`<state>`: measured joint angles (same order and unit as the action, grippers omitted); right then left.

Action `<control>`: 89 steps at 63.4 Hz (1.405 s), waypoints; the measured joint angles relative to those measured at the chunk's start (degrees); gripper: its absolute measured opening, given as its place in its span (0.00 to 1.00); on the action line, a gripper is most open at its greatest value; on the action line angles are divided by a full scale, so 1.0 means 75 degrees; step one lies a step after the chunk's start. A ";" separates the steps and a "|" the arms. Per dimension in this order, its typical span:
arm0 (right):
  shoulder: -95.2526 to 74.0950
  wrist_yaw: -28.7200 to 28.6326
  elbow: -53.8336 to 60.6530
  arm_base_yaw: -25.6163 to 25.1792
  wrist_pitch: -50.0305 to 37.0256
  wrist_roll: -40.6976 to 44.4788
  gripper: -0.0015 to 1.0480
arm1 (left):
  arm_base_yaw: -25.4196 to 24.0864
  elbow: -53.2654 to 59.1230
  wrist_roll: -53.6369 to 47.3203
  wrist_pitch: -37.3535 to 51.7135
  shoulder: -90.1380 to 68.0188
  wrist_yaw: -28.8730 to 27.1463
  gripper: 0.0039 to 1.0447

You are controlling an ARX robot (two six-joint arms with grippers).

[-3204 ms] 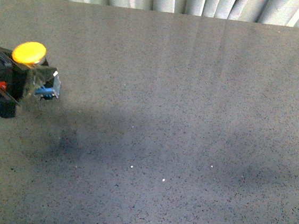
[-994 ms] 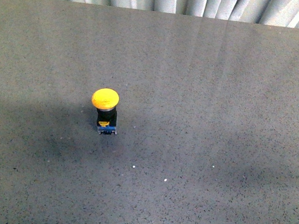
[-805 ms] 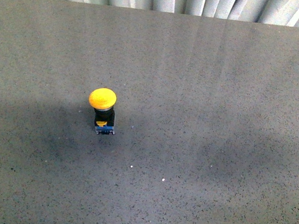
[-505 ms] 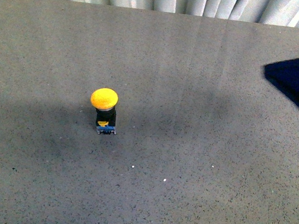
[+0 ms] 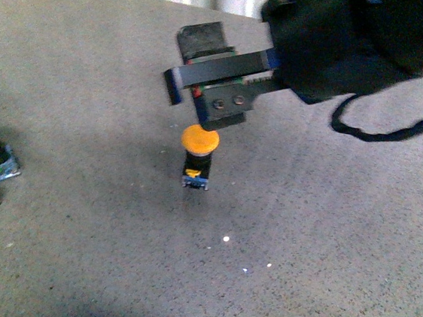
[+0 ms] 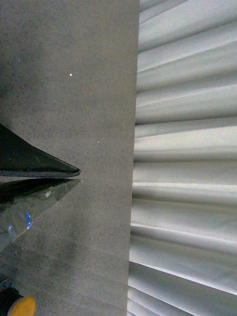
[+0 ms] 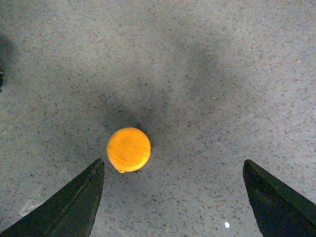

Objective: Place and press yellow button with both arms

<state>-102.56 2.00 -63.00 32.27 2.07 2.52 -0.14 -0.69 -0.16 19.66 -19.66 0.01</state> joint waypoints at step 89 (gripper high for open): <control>-0.1664 -0.0446 -0.0880 0.0361 0.0589 -0.0662 0.01 | 0.0006 -0.0003 0.0003 -0.2623 0.2495 -0.0003 0.01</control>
<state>-115.04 -1.34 -69.60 34.98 6.48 -2.44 -0.10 -0.71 -0.14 -0.01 -0.95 -0.01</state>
